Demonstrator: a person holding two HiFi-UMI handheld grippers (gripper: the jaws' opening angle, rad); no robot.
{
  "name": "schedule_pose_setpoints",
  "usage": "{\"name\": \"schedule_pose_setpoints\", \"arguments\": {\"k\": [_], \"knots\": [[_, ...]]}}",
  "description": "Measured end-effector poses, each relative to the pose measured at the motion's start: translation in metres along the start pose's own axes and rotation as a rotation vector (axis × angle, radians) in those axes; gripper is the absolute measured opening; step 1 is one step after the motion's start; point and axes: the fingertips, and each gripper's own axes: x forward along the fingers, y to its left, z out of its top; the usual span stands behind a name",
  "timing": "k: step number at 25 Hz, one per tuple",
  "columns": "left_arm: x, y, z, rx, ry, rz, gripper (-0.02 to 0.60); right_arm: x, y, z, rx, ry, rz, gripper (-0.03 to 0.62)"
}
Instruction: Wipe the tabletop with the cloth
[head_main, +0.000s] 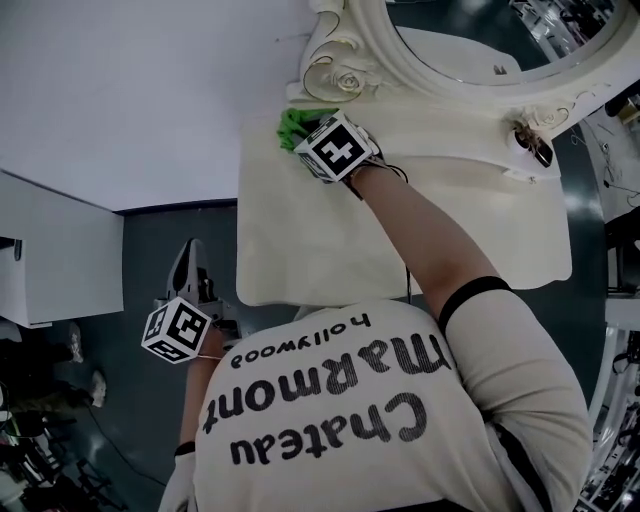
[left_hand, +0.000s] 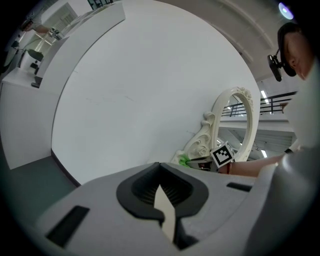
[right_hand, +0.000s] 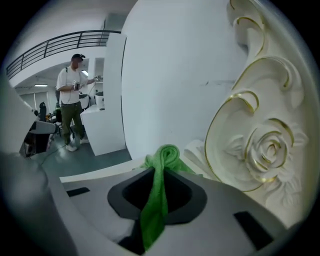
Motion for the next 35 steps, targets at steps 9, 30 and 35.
{"name": "schedule_pose_setpoints", "arguments": {"k": [9,30,35], "knots": [[0.013,-0.030,-0.003,0.027,0.014,-0.050,0.008,-0.021,-0.020,-0.012,0.078,-0.002,-0.044,0.071],[0.009,-0.049,-0.015,0.047,0.054,-0.090,0.008,-0.106,-0.121,-0.097,0.319,-0.056,-0.283,0.071],[0.006,-0.041,-0.015,0.036,0.048,-0.079,0.008,-0.134,-0.154,-0.129,0.339,-0.039,-0.391,0.069]]}}
